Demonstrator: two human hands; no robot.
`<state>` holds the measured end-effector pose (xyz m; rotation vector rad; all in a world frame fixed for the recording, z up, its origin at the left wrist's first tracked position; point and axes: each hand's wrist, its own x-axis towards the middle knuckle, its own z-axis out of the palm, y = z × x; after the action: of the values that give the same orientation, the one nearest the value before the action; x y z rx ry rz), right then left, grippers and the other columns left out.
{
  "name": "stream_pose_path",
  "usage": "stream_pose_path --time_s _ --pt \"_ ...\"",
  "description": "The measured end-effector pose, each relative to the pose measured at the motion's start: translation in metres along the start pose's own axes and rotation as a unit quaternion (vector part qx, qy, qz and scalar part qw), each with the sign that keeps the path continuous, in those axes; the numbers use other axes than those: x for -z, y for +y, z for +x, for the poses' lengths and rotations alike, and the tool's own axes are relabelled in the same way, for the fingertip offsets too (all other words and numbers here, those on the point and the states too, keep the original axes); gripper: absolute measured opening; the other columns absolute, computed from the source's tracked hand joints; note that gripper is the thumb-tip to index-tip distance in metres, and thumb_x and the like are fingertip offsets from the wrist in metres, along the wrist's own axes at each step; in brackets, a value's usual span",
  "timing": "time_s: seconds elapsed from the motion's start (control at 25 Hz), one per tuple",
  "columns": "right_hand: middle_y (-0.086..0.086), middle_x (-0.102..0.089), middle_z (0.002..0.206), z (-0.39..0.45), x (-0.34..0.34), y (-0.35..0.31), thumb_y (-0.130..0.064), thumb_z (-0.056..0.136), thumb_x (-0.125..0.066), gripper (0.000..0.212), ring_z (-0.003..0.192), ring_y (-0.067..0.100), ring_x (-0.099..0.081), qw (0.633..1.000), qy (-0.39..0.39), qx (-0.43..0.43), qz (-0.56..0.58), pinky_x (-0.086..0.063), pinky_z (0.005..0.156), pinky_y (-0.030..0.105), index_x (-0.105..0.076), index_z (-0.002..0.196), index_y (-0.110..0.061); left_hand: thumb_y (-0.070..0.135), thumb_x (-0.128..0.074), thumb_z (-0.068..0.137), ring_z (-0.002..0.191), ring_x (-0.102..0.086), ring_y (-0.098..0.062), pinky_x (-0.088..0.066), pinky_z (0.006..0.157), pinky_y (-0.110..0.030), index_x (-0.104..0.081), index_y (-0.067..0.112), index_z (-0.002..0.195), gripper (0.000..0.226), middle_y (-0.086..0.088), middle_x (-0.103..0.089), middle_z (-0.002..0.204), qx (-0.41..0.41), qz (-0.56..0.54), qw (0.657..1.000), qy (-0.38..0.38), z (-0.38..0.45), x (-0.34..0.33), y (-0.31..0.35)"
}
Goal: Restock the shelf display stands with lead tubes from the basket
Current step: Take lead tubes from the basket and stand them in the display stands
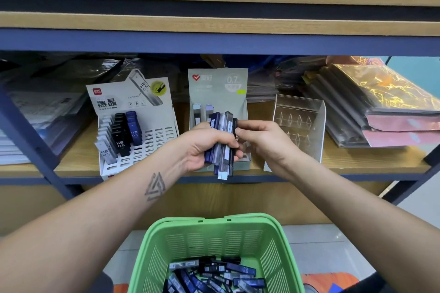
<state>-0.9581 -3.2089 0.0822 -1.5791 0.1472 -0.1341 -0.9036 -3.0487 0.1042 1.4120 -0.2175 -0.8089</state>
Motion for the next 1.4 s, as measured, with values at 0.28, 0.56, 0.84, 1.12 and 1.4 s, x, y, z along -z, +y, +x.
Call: stream_pose_path --time_s 0.28,0.56,0.84,1.12,1.4 --pt "0.016 -0.07 0.084 0.005 -0.008 -0.003 0.0 0.092 -0.065 0.02 0.069 0.017 -0.064 0.994 -0.008 -0.019 0.104 -0.053 0.064 0.026 -0.067 0.107 0.014 -0.018 -0.058 0.084 0.073 -0.074 -0.034 -0.063 0.064 -0.036 -0.063 -0.013 0.111 0.028 -0.031 -0.07 0.093 0.007 -0.016 0.999 0.026 -0.008 0.016 0.002" --pt "0.024 -0.069 0.081 0.007 -0.01 -0.002 0.008 0.088 -0.069 0.023 0.067 0.021 -0.071 0.996 0.046 0.014 0.075 -0.057 0.064 0.026 -0.065 0.11 0.005 -0.016 -0.065 0.081 0.078 -0.075 -0.037 -0.062 0.061 -0.036 -0.061 -0.01 0.113 0.033 -0.031 -0.072 0.099 -0.002 -0.013 0.997 0.07 -0.007 0.028 0.002" --pt "0.027 -0.07 0.088 -0.011 0.002 -0.006 0.016 0.078 -0.073 0.024 0.079 0.031 -0.075 0.995 0.035 0.015 0.088 -0.06 0.071 0.029 -0.064 0.097 0.003 -0.012 -0.072 0.078 0.076 -0.074 -0.032 -0.063 0.073 -0.043 -0.061 -0.009 0.118 0.041 -0.027 -0.072 0.088 -0.042 -0.078 0.992 0.094 -0.005 0.031 0.003" --pt "0.024 -0.074 0.099 -0.032 0.014 0.008 0.011 0.072 -0.082 0.03 0.097 0.04 -0.072 0.997 0.063 0.039 0.011 -0.055 0.091 0.043 -0.069 0.095 -0.002 -0.018 -0.075 0.072 0.082 -0.075 -0.035 -0.062 0.072 -0.043 -0.06 -0.011 0.114 0.046 -0.026 -0.074 0.099 -0.066 -0.043 0.993 0.093 -0.005 0.016 0.003" --pt "0.008 -0.076 0.091 -0.045 0.023 0.004 0.003 0.077 -0.082 0.021 0.078 0.02 -0.069 0.987 0.084 0.063 -0.119 -0.055 0.068 0.025 -0.073 0.089 -0.013 -0.021 -0.075 0.069 0.082 -0.076 -0.028 -0.061 0.067 -0.037 -0.061 -0.009 0.109 0.044 -0.02 -0.075 0.092 -0.14 0.076 0.982 0.101 0.001 0.0 -0.003"
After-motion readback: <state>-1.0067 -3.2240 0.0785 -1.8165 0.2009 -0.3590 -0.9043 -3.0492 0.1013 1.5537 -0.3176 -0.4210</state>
